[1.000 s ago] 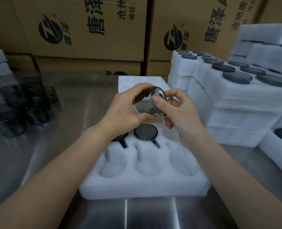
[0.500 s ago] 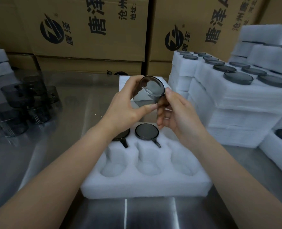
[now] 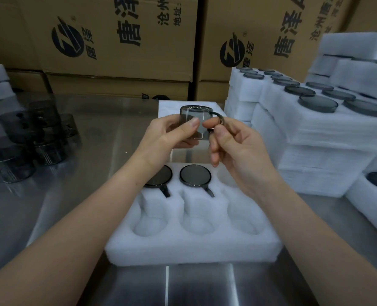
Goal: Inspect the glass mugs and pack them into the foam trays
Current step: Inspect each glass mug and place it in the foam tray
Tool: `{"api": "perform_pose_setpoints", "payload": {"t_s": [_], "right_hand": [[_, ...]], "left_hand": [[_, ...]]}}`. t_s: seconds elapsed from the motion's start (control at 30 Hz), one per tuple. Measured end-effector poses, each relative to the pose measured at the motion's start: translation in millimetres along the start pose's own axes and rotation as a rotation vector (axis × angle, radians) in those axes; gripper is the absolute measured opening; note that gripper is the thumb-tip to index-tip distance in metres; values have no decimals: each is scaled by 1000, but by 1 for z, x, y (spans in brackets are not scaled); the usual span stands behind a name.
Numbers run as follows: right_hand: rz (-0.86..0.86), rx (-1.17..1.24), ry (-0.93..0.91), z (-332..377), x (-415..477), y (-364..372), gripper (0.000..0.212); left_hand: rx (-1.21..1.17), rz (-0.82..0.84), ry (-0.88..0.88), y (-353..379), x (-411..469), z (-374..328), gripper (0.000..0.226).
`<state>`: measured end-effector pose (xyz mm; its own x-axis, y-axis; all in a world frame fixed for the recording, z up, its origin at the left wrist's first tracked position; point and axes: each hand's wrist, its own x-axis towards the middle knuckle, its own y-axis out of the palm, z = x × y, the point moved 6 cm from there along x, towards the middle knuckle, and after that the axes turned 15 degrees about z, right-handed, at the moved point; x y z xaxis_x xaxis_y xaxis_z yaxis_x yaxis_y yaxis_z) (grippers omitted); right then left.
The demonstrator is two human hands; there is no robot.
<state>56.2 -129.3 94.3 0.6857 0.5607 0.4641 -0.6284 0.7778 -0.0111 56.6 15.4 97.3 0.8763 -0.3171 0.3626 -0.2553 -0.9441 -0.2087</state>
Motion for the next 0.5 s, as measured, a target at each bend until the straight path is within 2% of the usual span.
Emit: {"api": "perform_pose_setpoints", "payload": {"t_s": [0.13,0.23,0.33,0.5], "right_hand": [[-33,-110,-21,4,-1,-2,17],[-83,-131,-28,4,-2,-4,18],[-118,-88,-11,2,0,-8,12],[-125,-121,14,-1,0,-12,28]], "left_hand": [[-68,21,-29,1,3,5,48],[-78,71,-40,3,4,6,41],[-91,101,-52,6,4,6,44],[-20,120,-40,11,2,2,45]]}}
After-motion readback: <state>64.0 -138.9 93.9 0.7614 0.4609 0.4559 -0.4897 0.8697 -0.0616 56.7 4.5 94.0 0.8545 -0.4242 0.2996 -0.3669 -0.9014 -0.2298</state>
